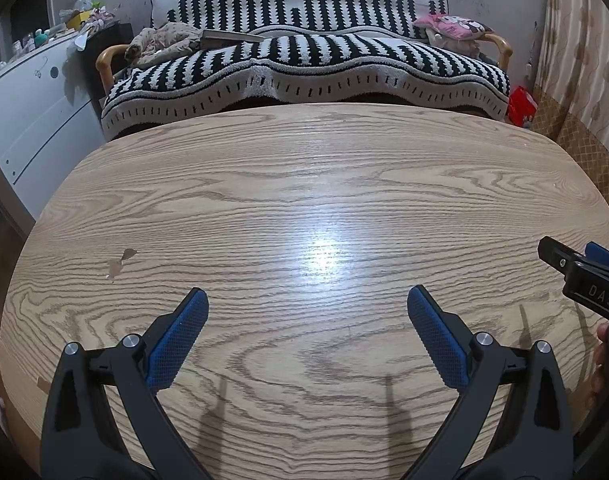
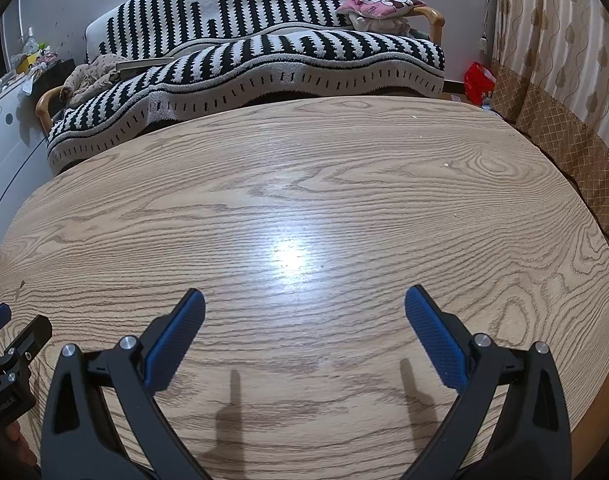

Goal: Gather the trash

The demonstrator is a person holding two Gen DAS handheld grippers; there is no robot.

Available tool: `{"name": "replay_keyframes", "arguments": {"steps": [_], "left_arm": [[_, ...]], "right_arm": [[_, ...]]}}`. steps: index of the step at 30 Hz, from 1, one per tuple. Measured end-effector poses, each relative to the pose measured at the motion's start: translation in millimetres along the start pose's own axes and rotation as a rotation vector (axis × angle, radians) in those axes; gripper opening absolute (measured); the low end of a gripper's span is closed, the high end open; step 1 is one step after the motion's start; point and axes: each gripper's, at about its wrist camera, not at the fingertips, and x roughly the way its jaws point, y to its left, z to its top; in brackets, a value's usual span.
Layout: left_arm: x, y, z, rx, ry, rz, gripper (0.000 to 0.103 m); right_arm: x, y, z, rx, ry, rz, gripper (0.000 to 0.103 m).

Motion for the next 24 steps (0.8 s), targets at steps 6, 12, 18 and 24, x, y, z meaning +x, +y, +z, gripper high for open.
{"name": "replay_keyframes", "arguments": {"steps": [6, 12, 18, 24], "left_arm": [[0.1, -0.3, -0.2, 0.002, 0.000, 0.001, 0.097], [-0.2, -0.2, -0.2, 0.002, -0.001, 0.001, 0.097], [1.3, -0.8, -1.2, 0.005, 0.002, 0.001, 0.097], [2.1, -2.0, -1.5, 0.006, 0.006, 0.004, 0.097]], "right_arm": [[0.3, -0.3, -0.8, -0.003, 0.001, 0.000, 0.097], [0.3, -1.1, -1.0, -0.004, 0.001, 0.000, 0.097], [0.3, -1.0, -1.1, -0.004, 0.001, 0.001, 0.097], [0.2, -1.0, -0.8, -0.002, 0.001, 0.001, 0.097]]}}
